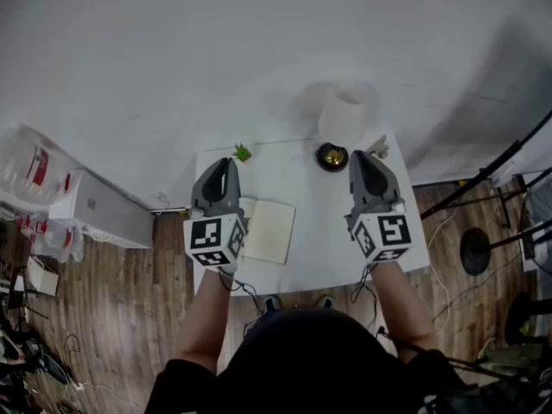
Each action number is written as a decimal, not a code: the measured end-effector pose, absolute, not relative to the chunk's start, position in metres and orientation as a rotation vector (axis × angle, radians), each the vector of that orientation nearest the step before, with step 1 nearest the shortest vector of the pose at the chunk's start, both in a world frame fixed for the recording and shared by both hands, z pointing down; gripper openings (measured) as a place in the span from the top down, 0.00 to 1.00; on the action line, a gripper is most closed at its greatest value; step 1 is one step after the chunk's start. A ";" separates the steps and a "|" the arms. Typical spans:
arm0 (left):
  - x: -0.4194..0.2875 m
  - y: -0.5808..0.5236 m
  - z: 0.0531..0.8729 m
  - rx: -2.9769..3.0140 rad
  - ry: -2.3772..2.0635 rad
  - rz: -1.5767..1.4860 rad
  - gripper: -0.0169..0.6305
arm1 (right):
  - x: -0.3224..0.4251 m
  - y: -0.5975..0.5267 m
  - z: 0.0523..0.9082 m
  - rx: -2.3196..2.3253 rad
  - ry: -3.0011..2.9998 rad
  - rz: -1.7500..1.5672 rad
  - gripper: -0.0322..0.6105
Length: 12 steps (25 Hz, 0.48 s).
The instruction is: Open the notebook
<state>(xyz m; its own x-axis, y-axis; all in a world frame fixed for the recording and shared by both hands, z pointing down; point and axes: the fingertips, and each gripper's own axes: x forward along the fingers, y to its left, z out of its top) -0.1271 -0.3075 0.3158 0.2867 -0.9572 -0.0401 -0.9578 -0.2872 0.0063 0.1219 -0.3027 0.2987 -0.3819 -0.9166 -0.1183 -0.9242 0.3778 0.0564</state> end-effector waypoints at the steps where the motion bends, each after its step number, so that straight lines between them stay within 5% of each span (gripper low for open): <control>1: -0.128 -0.308 0.317 -2.507 1.867 0.056 0.93 | 0.122 -0.303 0.299 -1.709 2.551 0.175 0.94; 12: -0.129 -0.311 0.322 -2.531 1.869 0.059 0.94 | 0.117 -0.305 0.300 -1.694 2.556 0.180 0.94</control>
<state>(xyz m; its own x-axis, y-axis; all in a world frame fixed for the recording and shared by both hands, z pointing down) -0.1285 -0.3110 0.3218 0.2937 -0.9555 -0.0268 -0.9553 -0.2944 0.0270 0.1170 -0.3048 0.2997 -0.3901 -0.9125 -0.1231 -0.9207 0.3857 0.0590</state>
